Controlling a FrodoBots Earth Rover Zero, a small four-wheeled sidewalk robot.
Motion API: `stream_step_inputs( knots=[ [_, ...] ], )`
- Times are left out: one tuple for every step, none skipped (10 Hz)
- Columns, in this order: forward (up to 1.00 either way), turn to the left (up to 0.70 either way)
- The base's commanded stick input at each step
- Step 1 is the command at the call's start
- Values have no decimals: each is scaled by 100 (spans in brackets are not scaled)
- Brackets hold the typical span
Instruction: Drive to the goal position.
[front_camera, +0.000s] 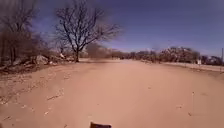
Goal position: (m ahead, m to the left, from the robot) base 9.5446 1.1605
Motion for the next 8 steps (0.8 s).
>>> stream_step_inputs(
  knots=[
    [100,0],
    [100,0],
    [100,0],
    [100,0],
    [100,0],
    [100,0],
    [100,0],
    [100,0]
  ],
)
